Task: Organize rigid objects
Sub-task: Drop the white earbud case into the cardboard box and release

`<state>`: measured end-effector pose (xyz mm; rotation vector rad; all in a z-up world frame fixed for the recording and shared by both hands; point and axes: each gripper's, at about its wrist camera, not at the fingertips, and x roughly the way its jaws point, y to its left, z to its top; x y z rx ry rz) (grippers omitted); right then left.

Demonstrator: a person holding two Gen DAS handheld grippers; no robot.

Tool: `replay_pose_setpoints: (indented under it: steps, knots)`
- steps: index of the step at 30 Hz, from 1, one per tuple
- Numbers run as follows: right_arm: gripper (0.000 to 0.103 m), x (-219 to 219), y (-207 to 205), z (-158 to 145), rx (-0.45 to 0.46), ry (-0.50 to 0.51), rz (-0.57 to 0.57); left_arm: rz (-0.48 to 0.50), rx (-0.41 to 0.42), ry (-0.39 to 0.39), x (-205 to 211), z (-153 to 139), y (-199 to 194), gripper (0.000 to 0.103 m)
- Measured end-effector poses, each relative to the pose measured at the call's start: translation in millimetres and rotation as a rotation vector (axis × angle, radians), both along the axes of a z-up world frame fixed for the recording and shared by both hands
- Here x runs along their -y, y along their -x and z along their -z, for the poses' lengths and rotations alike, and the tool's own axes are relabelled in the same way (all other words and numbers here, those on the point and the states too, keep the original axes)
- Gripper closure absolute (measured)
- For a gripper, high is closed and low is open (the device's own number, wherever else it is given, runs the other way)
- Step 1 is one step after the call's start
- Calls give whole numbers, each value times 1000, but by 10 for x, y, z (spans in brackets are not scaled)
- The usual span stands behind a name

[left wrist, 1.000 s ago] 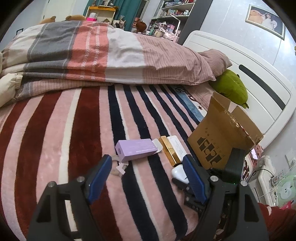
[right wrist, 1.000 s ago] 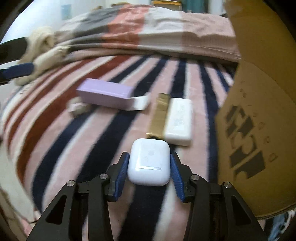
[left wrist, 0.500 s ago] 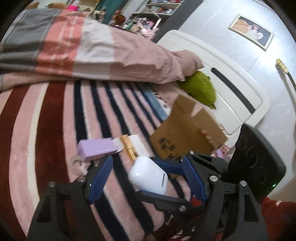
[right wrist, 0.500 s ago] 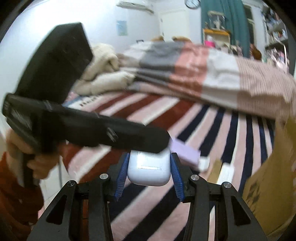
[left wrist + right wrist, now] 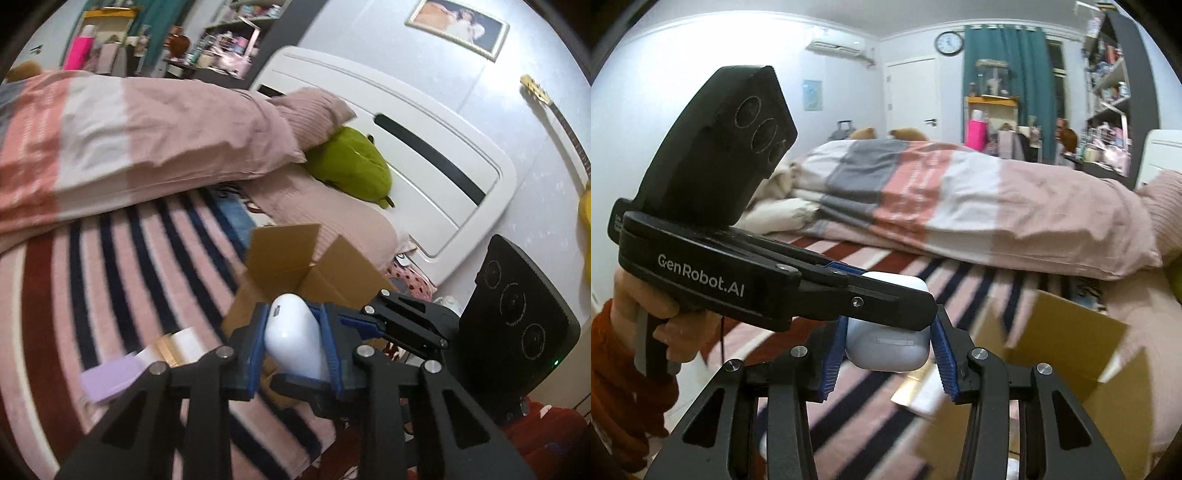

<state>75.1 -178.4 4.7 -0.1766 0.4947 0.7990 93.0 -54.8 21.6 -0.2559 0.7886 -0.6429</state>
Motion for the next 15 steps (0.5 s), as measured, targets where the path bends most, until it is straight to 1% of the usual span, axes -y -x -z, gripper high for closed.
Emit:
replay_pose_setpoints:
  steps: [4, 6, 9, 13, 15]
  knots:
    - [64, 358, -183, -23, -36, -2, 63, 59, -12, -31, 459, -27, -243, 78]
    - [64, 532, -285, -28, -71, 11, 88, 84, -30, -41, 656, -7, -366, 78]
    - [64, 726, -408, -13, -142, 38, 116, 111, -55, -67, 865, 39, -491, 78]
    - [64, 840, -564, 63, -224, 96, 150, 134, -113, -95, 1082, 181, -646, 78]
    - [64, 867, -585, 103, -249, 115, 161, 131, -142, -104, 1125, 257, -685, 77]
